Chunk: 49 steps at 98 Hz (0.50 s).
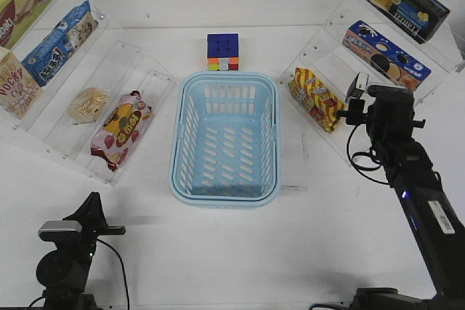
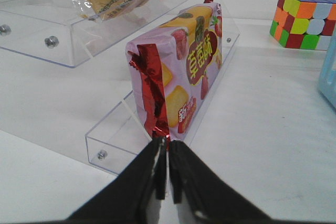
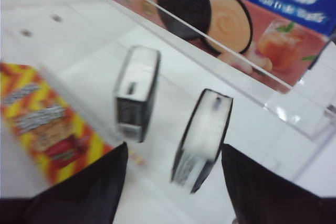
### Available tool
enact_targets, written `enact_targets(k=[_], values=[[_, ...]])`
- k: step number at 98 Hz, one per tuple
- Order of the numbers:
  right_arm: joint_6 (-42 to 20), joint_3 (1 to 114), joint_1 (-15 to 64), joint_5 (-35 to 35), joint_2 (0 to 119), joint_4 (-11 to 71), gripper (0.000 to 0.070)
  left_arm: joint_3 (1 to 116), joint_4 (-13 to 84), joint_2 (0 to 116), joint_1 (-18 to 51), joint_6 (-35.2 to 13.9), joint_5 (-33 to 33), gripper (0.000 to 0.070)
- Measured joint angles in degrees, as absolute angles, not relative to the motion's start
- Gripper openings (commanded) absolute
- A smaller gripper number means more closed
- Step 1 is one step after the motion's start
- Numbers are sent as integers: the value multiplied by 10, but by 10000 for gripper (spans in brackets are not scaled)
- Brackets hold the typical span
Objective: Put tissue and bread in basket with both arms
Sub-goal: 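Reach the right gripper toward the black-and-white packet on the shelf, then close the right gripper on the black packet and lift it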
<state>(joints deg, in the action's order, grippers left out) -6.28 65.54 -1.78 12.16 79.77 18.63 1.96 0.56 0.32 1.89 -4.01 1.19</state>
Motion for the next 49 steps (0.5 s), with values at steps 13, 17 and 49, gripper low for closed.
enact_targets(k=[13, 17, 49], values=[[-62, 670, -34, 117, 842, 182, 403, 20, 6, 3, 19, -40, 12, 1], [-62, 670, -36, 117, 849, 181, 384, 20, 6, 3, 19, -40, 12, 1], [-62, 681, -50, 100, 856, 190, 0, 20, 6, 3, 19, -40, 12, 1]])
